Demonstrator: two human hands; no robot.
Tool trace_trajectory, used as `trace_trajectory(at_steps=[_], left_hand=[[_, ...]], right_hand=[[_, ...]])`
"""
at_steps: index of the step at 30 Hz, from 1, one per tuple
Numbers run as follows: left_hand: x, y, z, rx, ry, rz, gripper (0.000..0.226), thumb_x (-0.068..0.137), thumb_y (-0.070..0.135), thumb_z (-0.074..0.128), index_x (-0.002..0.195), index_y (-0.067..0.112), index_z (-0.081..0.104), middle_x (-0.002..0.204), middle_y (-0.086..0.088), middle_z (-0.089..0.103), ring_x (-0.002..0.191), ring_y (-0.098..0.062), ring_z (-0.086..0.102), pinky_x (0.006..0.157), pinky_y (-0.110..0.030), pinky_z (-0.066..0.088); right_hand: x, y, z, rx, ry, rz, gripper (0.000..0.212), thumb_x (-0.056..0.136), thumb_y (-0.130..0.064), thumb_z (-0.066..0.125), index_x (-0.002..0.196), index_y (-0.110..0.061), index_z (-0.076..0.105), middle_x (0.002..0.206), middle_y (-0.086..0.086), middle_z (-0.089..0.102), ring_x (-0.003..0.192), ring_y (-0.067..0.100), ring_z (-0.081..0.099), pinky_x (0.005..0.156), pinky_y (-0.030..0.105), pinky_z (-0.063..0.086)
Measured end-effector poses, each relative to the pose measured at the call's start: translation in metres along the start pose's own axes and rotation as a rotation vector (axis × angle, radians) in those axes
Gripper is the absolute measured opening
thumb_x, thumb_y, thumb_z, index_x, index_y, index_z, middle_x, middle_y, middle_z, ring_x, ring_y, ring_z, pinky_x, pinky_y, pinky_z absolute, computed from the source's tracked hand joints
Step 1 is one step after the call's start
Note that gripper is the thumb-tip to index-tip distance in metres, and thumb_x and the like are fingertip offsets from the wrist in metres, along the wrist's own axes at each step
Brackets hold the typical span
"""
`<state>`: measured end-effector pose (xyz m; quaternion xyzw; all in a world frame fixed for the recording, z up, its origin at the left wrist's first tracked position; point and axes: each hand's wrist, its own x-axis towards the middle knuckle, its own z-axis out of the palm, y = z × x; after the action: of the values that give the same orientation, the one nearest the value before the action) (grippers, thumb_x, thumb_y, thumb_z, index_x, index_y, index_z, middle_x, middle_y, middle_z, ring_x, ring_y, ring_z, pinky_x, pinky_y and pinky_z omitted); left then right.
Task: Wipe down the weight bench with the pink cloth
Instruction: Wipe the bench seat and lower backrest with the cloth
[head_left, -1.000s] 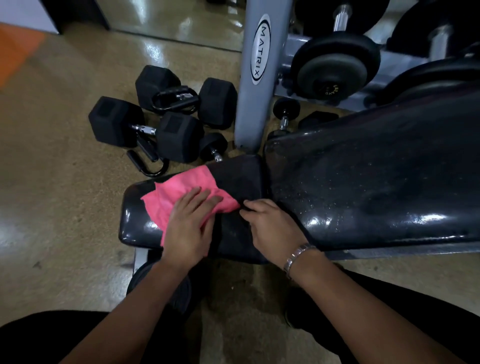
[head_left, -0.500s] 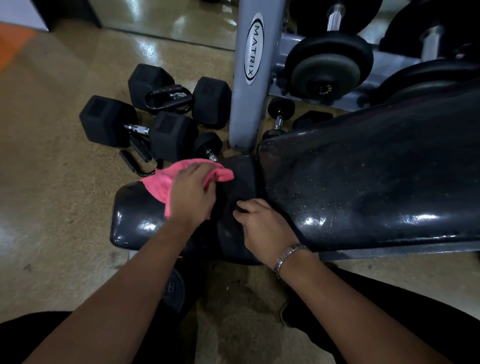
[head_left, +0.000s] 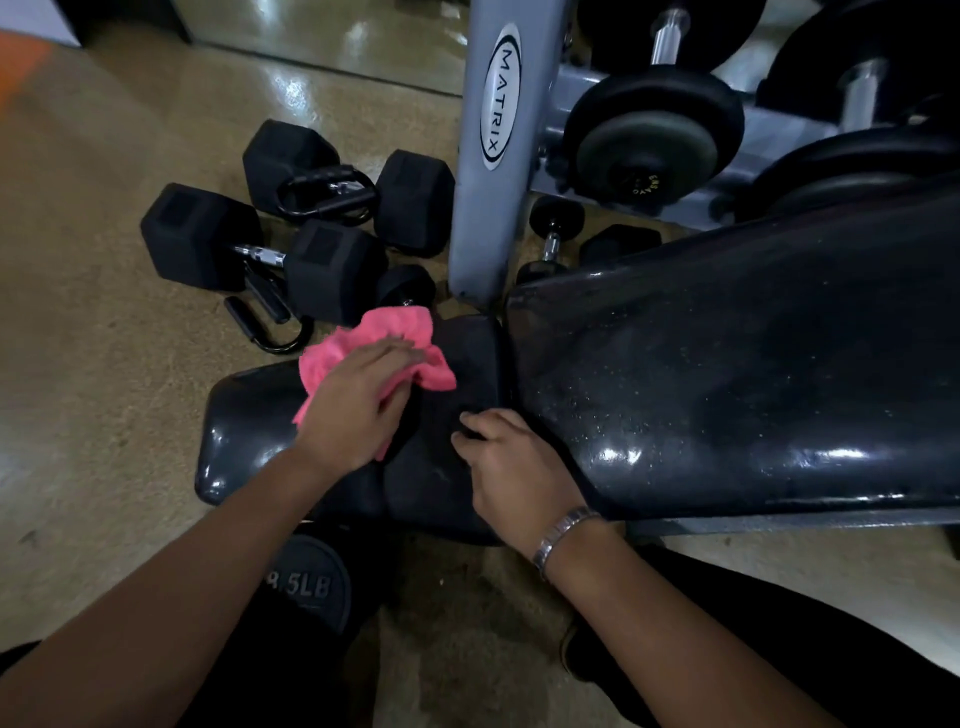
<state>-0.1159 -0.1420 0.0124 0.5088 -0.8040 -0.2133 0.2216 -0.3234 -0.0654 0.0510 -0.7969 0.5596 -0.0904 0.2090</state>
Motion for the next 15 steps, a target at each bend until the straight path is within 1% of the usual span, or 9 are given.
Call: trace_trajectory(at_steps=[1, 3, 5, 8, 11, 12, 13, 14, 15], left_hand=[[0.01, 0.001, 0.001, 0.0, -0.004, -0.005, 0.038, 0.091, 0.003, 0.057, 0.125, 0.018, 0.065, 0.13, -0.001, 0.066, 0.128, -0.02, 0.056, 0.112, -0.03, 0.04], [0.032, 0.009, 0.012, -0.018, -0.039, -0.019, 0.039, 0.091, 0.009, 0.049, 0.125, 0.024, 0.063, 0.131, 0.004, 0.064, 0.13, -0.018, 0.054, 0.108, -0.039, 0.044], [0.039, 0.015, 0.019, -0.022, -0.067, -0.016, 0.04, 0.092, 0.013, 0.047, 0.127, 0.027, 0.061, 0.135, 0.004, 0.062, 0.133, -0.02, 0.052, 0.109, -0.044, 0.043], [0.016, 0.015, 0.016, 0.02, -0.067, 0.019, 0.038, 0.094, 0.015, 0.051, 0.131, 0.019, 0.061, 0.138, -0.006, 0.061, 0.133, -0.025, 0.052, 0.113, -0.044, 0.041], [-0.004, 0.01, 0.007, 0.045, -0.077, 0.053, 0.037, 0.096, 0.02, 0.049, 0.13, 0.016, 0.061, 0.135, -0.007, 0.06, 0.128, -0.026, 0.054, 0.109, -0.043, 0.043], [-0.002, 0.01, 0.007, 0.044, -0.058, 0.028, 0.037, 0.096, 0.02, 0.048, 0.13, 0.017, 0.061, 0.134, -0.006, 0.06, 0.127, -0.025, 0.055, 0.109, -0.043, 0.044], [0.004, 0.013, 0.01, 0.039, -0.037, -0.004, 0.037, 0.095, 0.02, 0.047, 0.129, 0.019, 0.061, 0.133, -0.003, 0.061, 0.126, -0.024, 0.056, 0.108, -0.044, 0.044], [0.012, 0.02, 0.014, 0.03, -0.026, -0.048, 0.037, 0.095, 0.02, 0.045, 0.128, 0.022, 0.061, 0.131, 0.0, 0.062, 0.125, -0.023, 0.056, 0.108, -0.044, 0.044], [0.019, 0.028, 0.02, 0.031, -0.019, -0.085, 0.037, 0.094, 0.021, 0.044, 0.127, 0.024, 0.06, 0.13, 0.002, 0.064, 0.125, -0.022, 0.056, 0.108, -0.045, 0.043]], right_hand=[[0.001, 0.001, 0.0, -0.002, -0.003, -0.006, 0.038, 0.066, 0.001, 0.072, 0.103, -0.007, 0.075, 0.119, 0.009, 0.067, 0.112, 0.025, 0.059, 0.084, 0.03, 0.057], [0.0, 0.0, -0.003, 0.002, -0.022, -0.007, 0.038, 0.066, 0.001, 0.072, 0.104, -0.007, 0.075, 0.12, 0.009, 0.067, 0.112, 0.026, 0.058, 0.086, 0.031, 0.057], [-0.001, -0.003, -0.005, 0.007, -0.035, -0.016, 0.039, 0.066, 0.001, 0.072, 0.105, -0.006, 0.074, 0.121, 0.01, 0.066, 0.112, 0.027, 0.058, 0.088, 0.03, 0.056], [-0.001, 0.0, -0.004, -0.005, -0.028, -0.03, 0.042, 0.068, 0.002, 0.069, 0.109, -0.005, 0.072, 0.125, 0.012, 0.065, 0.116, 0.028, 0.057, 0.093, 0.03, 0.053], [-0.005, 0.001, -0.004, -0.003, -0.038, -0.053, 0.046, 0.073, 0.004, 0.066, 0.118, -0.003, 0.068, 0.133, 0.013, 0.06, 0.124, 0.029, 0.053, 0.102, 0.031, 0.048], [-0.006, 0.001, -0.007, -0.006, -0.054, -0.061, 0.047, 0.076, 0.004, 0.063, 0.122, -0.003, 0.066, 0.137, 0.013, 0.057, 0.128, 0.028, 0.05, 0.105, 0.032, 0.045], [-0.008, 0.002, -0.01, -0.014, -0.081, -0.073, 0.045, 0.079, 0.005, 0.06, 0.123, -0.003, 0.064, 0.136, 0.012, 0.057, 0.129, 0.028, 0.048, 0.106, 0.034, 0.044], [-0.011, 0.004, -0.016, -0.044, -0.102, -0.088, 0.042, 0.079, 0.004, 0.058, 0.12, -0.003, 0.065, 0.129, 0.011, 0.061, 0.125, 0.029, 0.05, 0.104, 0.036, 0.046], [-0.014, 0.007, -0.023, -0.11, -0.102, -0.112, 0.038, 0.077, 0.002, 0.058, 0.114, -0.004, 0.067, 0.118, 0.011, 0.065, 0.118, 0.03, 0.053, 0.099, 0.038, 0.047]])
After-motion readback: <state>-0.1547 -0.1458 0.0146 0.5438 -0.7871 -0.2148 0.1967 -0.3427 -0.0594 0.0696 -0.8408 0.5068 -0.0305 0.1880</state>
